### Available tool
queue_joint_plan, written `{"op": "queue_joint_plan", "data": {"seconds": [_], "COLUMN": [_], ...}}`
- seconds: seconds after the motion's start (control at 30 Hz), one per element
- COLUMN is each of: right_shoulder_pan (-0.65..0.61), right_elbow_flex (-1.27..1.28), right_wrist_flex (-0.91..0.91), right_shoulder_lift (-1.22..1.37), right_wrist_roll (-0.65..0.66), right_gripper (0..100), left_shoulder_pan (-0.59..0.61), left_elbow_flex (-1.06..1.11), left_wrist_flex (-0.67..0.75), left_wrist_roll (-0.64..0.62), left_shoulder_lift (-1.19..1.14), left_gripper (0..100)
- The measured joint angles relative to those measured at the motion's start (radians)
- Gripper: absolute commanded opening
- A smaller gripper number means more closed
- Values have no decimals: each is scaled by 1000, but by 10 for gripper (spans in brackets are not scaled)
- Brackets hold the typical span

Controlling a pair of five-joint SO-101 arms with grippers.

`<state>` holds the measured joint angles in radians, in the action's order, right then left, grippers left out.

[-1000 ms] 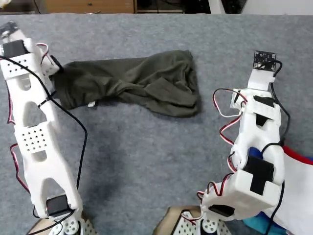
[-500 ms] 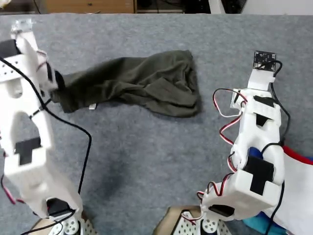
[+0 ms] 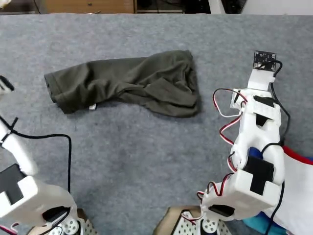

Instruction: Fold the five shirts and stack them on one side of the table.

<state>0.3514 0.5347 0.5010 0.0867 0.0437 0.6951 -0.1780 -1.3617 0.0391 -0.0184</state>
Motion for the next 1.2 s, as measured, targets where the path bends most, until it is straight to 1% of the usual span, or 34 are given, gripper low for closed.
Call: {"op": "queue_joint_plan", "data": {"seconds": [0.1,0.2,0.3,0.37,0.5,0.6,0.73,0.83,0.97,1.07,1.2], "right_shoulder_pan": [0,0,0,0,0,0,0,0,0,0,0], "right_elbow_flex": [0,0,0,0,0,0,0,0,0,0,0], "right_wrist_flex": [0,0,0,0,0,0,0,0,0,0,0], "right_shoulder_lift": [0,0,0,0,0,0,0,0,0,0,0], "right_wrist_roll": [0,0,3,14,15,15,15,15,15,15,15], "right_gripper": [5,5,5,5,5,5,5,5,5,5,5], "left_shoulder_pan": [-72,-215,-354,-402,-413,-422,-422,-408,-384,-367,-365], "left_elbow_flex": [49,167,288,362,446,462,453,362,133,-92,-428], "left_wrist_flex": [-74,-97,-91,-31,126,224,339,367,359,296,173], "left_wrist_roll": [0,43,46,12,-38,-51,-92,-121,-152,-157,-161], "left_shoulder_lift": [2,2,2,2,0,-6,-115,-235,-417,-546,-710], "left_gripper": [222,222,222,222,222,222,222,219,219,219,220]}}
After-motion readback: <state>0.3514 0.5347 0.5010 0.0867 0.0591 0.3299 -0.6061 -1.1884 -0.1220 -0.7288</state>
